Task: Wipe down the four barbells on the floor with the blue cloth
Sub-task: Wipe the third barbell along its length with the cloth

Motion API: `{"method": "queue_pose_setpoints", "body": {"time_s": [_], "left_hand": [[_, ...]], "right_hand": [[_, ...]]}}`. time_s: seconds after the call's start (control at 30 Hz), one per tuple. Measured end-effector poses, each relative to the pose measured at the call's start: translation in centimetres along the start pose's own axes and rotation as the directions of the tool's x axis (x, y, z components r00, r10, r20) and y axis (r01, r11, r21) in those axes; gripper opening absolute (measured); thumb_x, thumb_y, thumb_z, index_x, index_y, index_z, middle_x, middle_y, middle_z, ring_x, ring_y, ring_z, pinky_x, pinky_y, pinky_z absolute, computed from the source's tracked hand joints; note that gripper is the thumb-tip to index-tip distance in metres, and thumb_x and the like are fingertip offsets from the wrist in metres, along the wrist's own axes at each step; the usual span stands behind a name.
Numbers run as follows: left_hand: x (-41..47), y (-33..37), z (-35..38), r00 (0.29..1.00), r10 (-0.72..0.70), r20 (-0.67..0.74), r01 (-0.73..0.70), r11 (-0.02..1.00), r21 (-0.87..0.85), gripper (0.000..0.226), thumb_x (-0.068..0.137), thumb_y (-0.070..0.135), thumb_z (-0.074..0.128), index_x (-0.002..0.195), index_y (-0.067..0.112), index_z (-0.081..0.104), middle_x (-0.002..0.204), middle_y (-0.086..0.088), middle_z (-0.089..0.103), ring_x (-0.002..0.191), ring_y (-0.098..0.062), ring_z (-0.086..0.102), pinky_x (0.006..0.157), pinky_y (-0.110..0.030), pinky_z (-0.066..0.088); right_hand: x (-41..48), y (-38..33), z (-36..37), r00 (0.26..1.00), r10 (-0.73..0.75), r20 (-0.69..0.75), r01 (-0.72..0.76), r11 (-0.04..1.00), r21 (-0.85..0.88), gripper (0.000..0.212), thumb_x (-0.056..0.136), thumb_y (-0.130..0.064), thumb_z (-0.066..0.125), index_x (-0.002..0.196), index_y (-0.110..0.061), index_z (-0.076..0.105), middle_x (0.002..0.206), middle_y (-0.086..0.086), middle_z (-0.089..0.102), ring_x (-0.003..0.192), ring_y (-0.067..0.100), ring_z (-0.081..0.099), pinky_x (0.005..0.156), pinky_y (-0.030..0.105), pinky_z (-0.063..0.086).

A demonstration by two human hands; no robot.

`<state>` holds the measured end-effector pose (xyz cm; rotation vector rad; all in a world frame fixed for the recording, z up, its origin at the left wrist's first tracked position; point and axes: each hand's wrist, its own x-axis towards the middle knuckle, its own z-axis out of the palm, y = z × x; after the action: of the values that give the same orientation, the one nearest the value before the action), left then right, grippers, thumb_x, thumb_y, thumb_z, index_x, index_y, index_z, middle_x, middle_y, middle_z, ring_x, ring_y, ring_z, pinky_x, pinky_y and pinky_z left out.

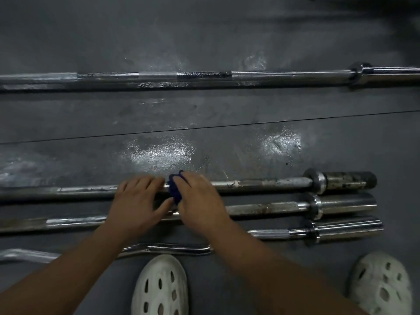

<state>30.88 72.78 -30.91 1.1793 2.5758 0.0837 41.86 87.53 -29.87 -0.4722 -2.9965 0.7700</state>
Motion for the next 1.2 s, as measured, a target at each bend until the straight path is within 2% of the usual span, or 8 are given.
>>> {"method": "queue_pose_setpoints", "body": {"time_s": [0.07, 0.17, 0.3, 0.43, 0.57, 0.73, 0.87, 1.2], "left_hand": [[-0.6, -0.1, 0.2, 1.000, -0.005, -0.020, 0.004, 1.000, -0.023, 0.056, 0.085, 0.067, 0.039, 0.121, 0.029, 0.059, 0.115, 0.003, 0.064, 0.102, -0.025, 0.058, 0.091, -0.042, 0.040], [-0.9, -0.1, 0.5, 0.999, -0.008, -0.047, 0.006, 0.998, -0.055, 0.053, 0.086, 0.066, 0.041, 0.121, 0.031, 0.059, 0.117, 0.005, 0.063, 0.104, -0.025, 0.057, 0.093, -0.042, 0.039], [0.4, -0.5, 0.7, 1.000, 0.004, -0.010, -0.004, 0.998, -0.059, 0.054, 0.086, 0.070, 0.038, 0.116, 0.029, 0.058, 0.106, 0.005, 0.061, 0.099, -0.024, 0.056, 0.090, -0.041, 0.043], [0.5, 0.1, 1.4, 0.998, 0.058, 0.015, -0.058, 0.998, -0.019, 0.069, 0.087, 0.075, 0.035, 0.129, 0.023, 0.053, 0.123, -0.002, 0.061, 0.113, -0.027, 0.056, 0.103, -0.046, 0.038], [0.1, -0.4, 1.6, 0.995, 0.088, 0.037, -0.089, 0.996, 0.011, 0.077, 0.089, 0.073, 0.034, 0.141, 0.018, 0.047, 0.142, -0.004, 0.053, 0.133, -0.025, 0.044, 0.114, -0.050, 0.031], [0.5, 0.7, 0.8, 0.995, 0.066, 0.081, -0.066, 0.998, -0.002, 0.090, 0.089, 0.078, 0.017, 0.151, 0.017, 0.037, 0.157, -0.005, 0.037, 0.145, -0.024, 0.033, 0.118, -0.049, 0.022], [2.3, 2.5, -2.5, 0.993, 0.103, -0.064, -0.105, 0.994, -0.026, 0.088, 0.091, 0.076, 0.020, 0.155, 0.016, 0.029, 0.162, -0.006, 0.026, 0.149, -0.024, 0.023, 0.120, -0.049, 0.018], [4.4, 7.7, -15.2, 0.930, 0.194, -0.311, -0.155, 0.977, 0.146, 0.089, 0.090, 0.077, 0.023, 0.159, 0.021, 0.012, 0.167, -0.004, 0.006, 0.153, -0.023, 0.003, 0.122, -0.049, 0.011]], "right_hand": [[0.0, 1.6, -0.8, 0.999, -0.031, 0.037, 0.034, 0.997, -0.066, 0.050, 0.072, -0.013, 0.057, 0.122, -0.012, 0.059, 0.118, 0.008, 0.061, 0.101, 0.028, 0.055, 0.096, 0.038, 0.042], [-2.3, 5.5, -1.1, 0.976, 0.157, -0.149, -0.156, 0.988, 0.019, 0.047, 0.070, -0.012, 0.042, 0.111, -0.014, 0.065, 0.106, 0.005, 0.067, 0.090, 0.028, 0.058, 0.085, 0.038, 0.048], [-4.0, 4.9, 0.1, 0.883, 0.402, -0.240, -0.396, 0.915, 0.076, 0.050, 0.072, -0.011, 0.047, 0.121, -0.011, 0.060, 0.122, 0.006, 0.060, 0.109, 0.024, 0.051, 0.101, 0.047, 0.042], [-2.3, 1.6, 1.2, 0.979, 0.175, -0.101, -0.175, 0.985, 0.012, 0.054, 0.083, -0.037, 0.056, 0.131, -0.012, 0.052, 0.133, 0.008, 0.050, 0.122, 0.026, 0.044, 0.111, 0.041, 0.033], [-1.9, 4.5, 0.2, 0.998, 0.063, -0.029, -0.063, 0.998, -0.005, 0.046, 0.083, -0.014, 0.063, 0.129, -0.011, 0.056, 0.126, 0.008, 0.058, 0.106, 0.028, 0.055, 0.099, 0.042, 0.046], [-1.2, 2.5, -1.7, 0.995, -0.005, 0.104, -0.020, 0.970, 0.241, 0.045, 0.076, 0.001, 0.051, 0.117, -0.014, 0.063, 0.118, 0.006, 0.061, 0.104, 0.027, 0.058, 0.090, 0.036, 0.049], [-0.2, 3.4, -5.8, 0.976, 0.175, -0.129, -0.097, 0.881, 0.462, 0.046, 0.078, 0.004, 0.047, 0.115, -0.018, 0.063, 0.116, -0.004, 0.060, 0.102, 0.012, 0.057, 0.091, 0.026, 0.047], [1.7, 4.1, -17.2, 0.918, 0.070, -0.391, 0.021, 0.974, 0.226, 0.044, 0.084, -0.006, 0.044, 0.123, -0.020, 0.060, 0.124, -0.004, 0.053, 0.109, 0.022, 0.054, 0.083, 0.042, 0.054]]}}
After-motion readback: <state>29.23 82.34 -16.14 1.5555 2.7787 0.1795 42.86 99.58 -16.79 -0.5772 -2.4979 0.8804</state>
